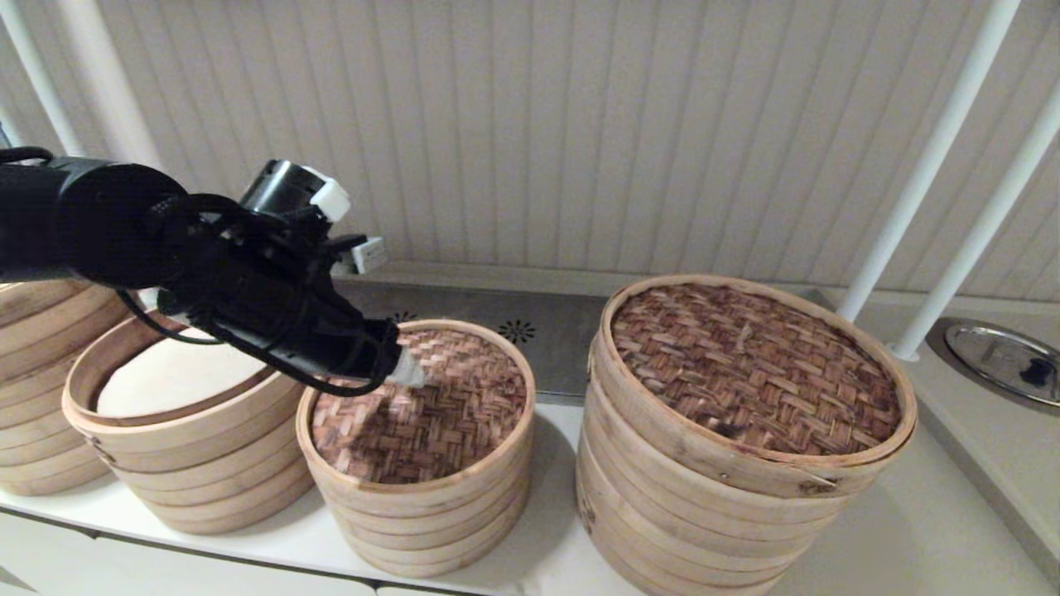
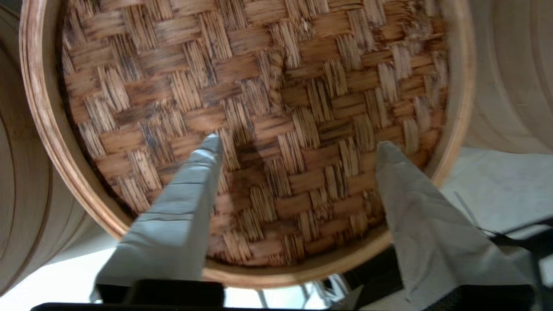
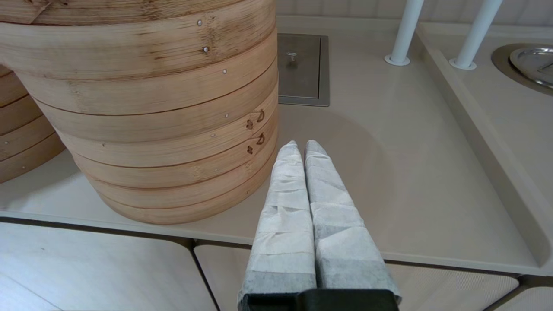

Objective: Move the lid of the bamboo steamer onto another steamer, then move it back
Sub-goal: Pick up the steamer

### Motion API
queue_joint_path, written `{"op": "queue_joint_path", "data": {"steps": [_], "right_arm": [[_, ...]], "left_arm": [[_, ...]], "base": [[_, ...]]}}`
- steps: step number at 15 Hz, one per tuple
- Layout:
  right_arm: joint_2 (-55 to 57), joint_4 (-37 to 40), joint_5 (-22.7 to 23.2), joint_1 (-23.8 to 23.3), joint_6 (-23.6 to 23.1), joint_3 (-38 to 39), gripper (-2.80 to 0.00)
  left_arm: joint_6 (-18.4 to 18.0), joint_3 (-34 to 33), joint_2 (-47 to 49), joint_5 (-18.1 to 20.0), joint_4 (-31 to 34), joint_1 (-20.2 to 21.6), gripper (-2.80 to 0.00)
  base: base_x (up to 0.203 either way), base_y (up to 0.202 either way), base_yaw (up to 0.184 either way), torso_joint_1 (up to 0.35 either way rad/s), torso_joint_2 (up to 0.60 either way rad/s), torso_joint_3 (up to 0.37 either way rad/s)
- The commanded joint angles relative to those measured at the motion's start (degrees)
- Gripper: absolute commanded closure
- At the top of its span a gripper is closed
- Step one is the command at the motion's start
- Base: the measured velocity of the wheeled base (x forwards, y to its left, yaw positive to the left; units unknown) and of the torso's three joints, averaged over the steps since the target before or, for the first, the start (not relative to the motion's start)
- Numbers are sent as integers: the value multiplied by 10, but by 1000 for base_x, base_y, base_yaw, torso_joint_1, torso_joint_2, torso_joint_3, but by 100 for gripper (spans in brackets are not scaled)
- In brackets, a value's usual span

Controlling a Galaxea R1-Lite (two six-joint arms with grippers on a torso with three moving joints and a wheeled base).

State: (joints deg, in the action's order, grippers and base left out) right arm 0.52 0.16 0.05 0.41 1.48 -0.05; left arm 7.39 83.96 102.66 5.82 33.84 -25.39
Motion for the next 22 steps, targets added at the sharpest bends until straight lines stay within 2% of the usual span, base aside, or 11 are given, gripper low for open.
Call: {"op": "queue_joint_path", "data": {"steps": [1,3,7,10,14,22], "right_arm": [[0,0,0,0,0,0,0],[0,0,0,0,0,0,0],[0,0,0,0,0,0,0],[0,0,0,0,0,0,0],[0,0,0,0,0,0,0],[0,0,0,0,0,0,0]], "left_arm": [[1,6,15,-14,2,-6,-280],[1,21,31,-40,3,-9,-280],[2,40,66,-47,0,-9,-280],[-3,59,89,-76,2,-9,-280],[-19,71,94,-95,5,-9,-280],[-18,74,99,-102,2,-33,-280]], "base": [[0,0,0,0,0,0],[0,0,0,0,0,0],[0,0,0,0,0,0],[0,0,0,0,0,0],[0,0,0,0,0,0],[0,0,0,0,0,0]]}}
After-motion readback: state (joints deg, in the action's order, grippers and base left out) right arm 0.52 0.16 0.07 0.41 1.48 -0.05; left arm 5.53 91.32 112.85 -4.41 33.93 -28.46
